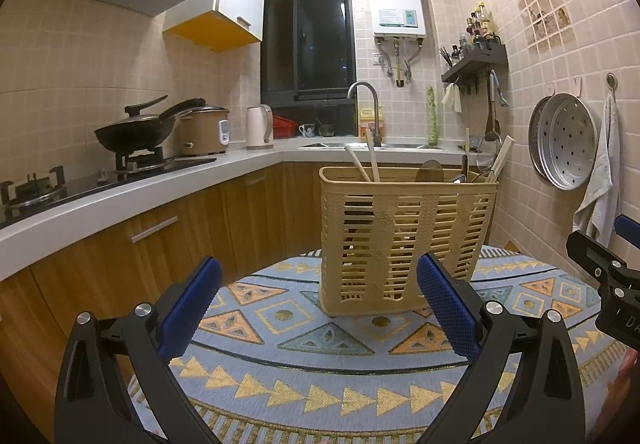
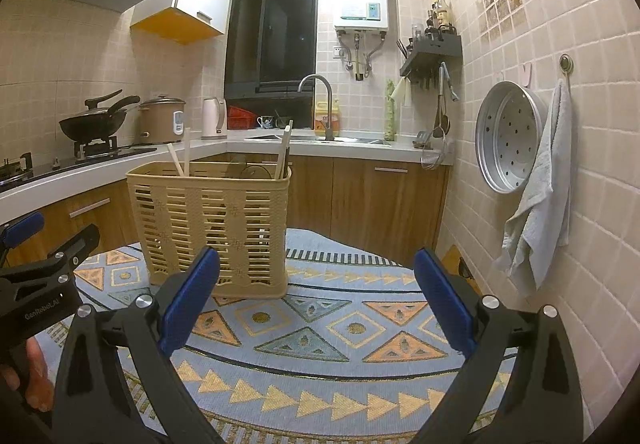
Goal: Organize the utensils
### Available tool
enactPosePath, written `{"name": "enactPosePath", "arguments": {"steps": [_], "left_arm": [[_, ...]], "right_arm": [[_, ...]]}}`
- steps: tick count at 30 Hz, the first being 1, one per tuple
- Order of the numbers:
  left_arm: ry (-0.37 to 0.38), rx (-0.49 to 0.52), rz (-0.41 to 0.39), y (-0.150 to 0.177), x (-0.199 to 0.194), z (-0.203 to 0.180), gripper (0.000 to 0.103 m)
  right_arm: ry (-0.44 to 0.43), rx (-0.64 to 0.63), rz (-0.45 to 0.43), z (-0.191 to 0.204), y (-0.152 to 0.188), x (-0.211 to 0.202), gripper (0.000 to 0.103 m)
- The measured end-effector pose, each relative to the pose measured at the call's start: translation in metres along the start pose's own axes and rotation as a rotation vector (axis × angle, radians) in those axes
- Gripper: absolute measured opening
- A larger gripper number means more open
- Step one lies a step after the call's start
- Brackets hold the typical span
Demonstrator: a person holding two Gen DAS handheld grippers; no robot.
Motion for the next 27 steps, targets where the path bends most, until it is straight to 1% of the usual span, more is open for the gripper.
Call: {"name": "enactPosePath", "arguments": {"steps": [19,27], "left_arm": [[0.002,0.002,-0.005,-0.0010,-0.0017,-0.0005,0.095],[0.016,0.003,-0.003,0.0000,-0.0034,-0.0010,0.095]], "right_arm": [[0.000,0.003,0.007,-0.0010,-0.0004,0.0006,0.093],[0.014,0.001,0.009,-0.0004,0.0018,0.0005,0.093]]}}
Point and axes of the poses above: each gripper's, at about its wrist camera, not at the fingertips, and x roughly the way its jaws point, z to its left, y to its underside, the point moved 3 cm from there along x, roughly the way its jaws point, and after that the axes turned 5 degrees about y, right-handed, at the moved point
